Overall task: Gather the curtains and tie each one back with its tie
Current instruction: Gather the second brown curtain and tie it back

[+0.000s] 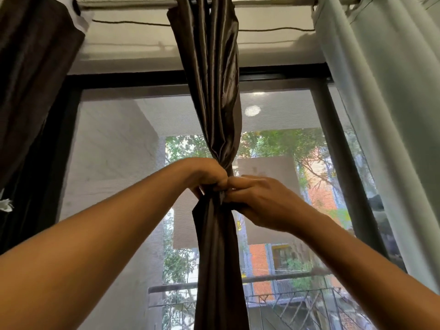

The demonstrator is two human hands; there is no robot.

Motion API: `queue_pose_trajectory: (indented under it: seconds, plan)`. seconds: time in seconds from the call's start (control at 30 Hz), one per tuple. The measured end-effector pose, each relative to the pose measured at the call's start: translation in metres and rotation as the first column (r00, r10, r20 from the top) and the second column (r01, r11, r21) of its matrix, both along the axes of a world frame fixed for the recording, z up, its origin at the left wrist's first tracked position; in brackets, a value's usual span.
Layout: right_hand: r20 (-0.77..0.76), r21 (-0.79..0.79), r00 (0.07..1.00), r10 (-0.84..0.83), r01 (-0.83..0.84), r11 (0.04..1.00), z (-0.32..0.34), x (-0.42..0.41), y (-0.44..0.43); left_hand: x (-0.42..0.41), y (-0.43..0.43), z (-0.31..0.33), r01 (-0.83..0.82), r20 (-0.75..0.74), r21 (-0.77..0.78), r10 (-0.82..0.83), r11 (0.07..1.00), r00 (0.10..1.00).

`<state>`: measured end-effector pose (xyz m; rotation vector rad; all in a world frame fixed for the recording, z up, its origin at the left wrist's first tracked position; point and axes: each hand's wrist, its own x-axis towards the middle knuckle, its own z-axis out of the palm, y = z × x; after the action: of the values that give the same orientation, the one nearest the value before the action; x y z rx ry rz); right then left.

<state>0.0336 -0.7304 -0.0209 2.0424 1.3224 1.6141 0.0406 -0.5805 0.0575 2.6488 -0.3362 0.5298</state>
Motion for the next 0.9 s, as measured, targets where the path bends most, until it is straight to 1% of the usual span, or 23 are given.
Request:
queue_pose_trajectory:
  seconds: [0.1, 0.17, 0.2, 0.23, 0.27, 0.3, 0.33, 0.37, 0.4, 0.43, 0.47, 0.5, 0.53, 0.6, 0.7, 0.77, 0.8, 0.83, 0.9]
  plan:
    - [-0.109, -0.098, 0.994, -0.004, -0.007, 0.995, 0.009, 0.004, 0.009, 0.0, -0.002, 0.007, -0.032, -0.054, 0.055, 0.035, 0.998, 0.998]
    - [-0.228, -0.106, 0.973, 0.013, -0.038, 0.994, 0.013, 0.006, 0.016, 0.001, 0.001, 0.009, -0.004, -0.094, 0.038, 0.008, 0.999, 0.996]
    - [-0.289, -0.082, 0.956, 0.039, -0.066, 0.994, 0.015, 0.005, 0.017, 0.002, 0.005, 0.01, 0.047, -0.129, 0.01, -0.045, 0.999, 0.991]
    - [-0.329, -0.054, 0.942, 0.063, -0.085, 0.995, 0.016, 0.005, 0.017, 0.003, 0.012, 0.009, 0.131, -0.174, -0.048, -0.138, 0.99, 0.975]
    - [-0.35, -0.032, 0.934, 0.071, -0.088, 0.996, 0.016, 0.006, 0.015, 0.003, 0.021, 0.006, 0.237, -0.216, -0.143, -0.264, 0.961, 0.94]
    - [-0.372, -0.011, 0.925, 0.077, -0.087, 0.996, 0.014, 0.007, 0.011, 0.005, 0.031, 0.002, 0.34, -0.23, -0.268, -0.402, 0.902, 0.886]
    - [-0.402, 0.021, 0.911, 0.092, -0.091, 0.996, 0.011, 0.009, 0.006, 0.008, 0.041, -0.006, 0.422, -0.21, -0.4, -0.53, 0.813, 0.822]
    - [-0.437, 0.065, 0.891, 0.123, -0.105, 0.992, 0.007, 0.012, -0.001, 0.013, 0.05, -0.018, 0.478, -0.166, -0.514, -0.629, 0.712, 0.759]
    - [-0.466, 0.114, 0.87, 0.161, -0.121, 0.986, 0.002, 0.015, -0.008, 0.021, 0.057, -0.033, 0.509, -0.11, -0.599, -0.694, 0.618, 0.712]
    - [-0.491, 0.164, 0.849, 0.197, -0.133, 0.978, -0.002, 0.017, -0.015, 0.029, 0.06, -0.05, 0.519, -0.046, -0.665, -0.724, 0.537, 0.688]
    - [-0.516, 0.211, 0.825, 0.231, -0.138, 0.968, -0.005, 0.019, -0.02, 0.037, 0.06, -0.068, 0.516, 0.013, -0.715, -0.73, 0.471, 0.684]
    - [-0.544, 0.255, 0.797, 0.262, -0.14, 0.957, -0.006, 0.021, -0.025, 0.045, 0.058, -0.084, 0.514, 0.064, -0.744, -0.72, 0.428, 0.691]
    - [-0.57, 0.284, 0.772, 0.281, -0.135, 0.949, -0.007, 0.022, -0.028, 0.049, 0.054, -0.099, 0.525, 0.102, -0.741, -0.702, 0.418, 0.704]
    - [-0.596, 0.296, 0.754, 0.275, -0.111, 0.949, -0.007, 0.023, -0.03, 0.053, 0.046, -0.116, 0.552, 0.186, -0.687, -0.621, 0.472, 0.762]
    - [-0.544, 0.257, 0.808, 0.227, -0.097, 0.961, -0.005, 0.024, -0.027, 0.052, 0.032, -0.121, 0.534, 0.341, -0.655, -0.421, 0.535, 0.84]
    - [-0.474, 0.202, 0.865, 0.166, -0.077, 0.976, -0.003, 0.023, -0.024, 0.048, 0.026, -0.119, 0.502, 0.44, -0.559, -0.277, 0.66, 0.854]
    - [-0.435, 0.164, 0.892, 0.123, -0.056, 0.985, -0.002, 0.023, -0.023, 0.044, 0.025, -0.117, 0.466, 0.456, -0.503, -0.235, 0.727, 0.858]
    - [-0.399, 0.125, 0.914, 0.074, -0.026, 0.992, -0.001, 0.023, -0.022, 0.04, 0.024, -0.115, 0.421, 0.448, -0.458, -0.206, 0.783, 0.87]
    - [-0.351, 0.068, 0.936, -0.004, 0.029, 0.997, 0.0, 0.023, -0.021, 0.031, 0.027, -0.11, 0.255, 0.4, -0.312, -0.116, 0.915, 0.909]
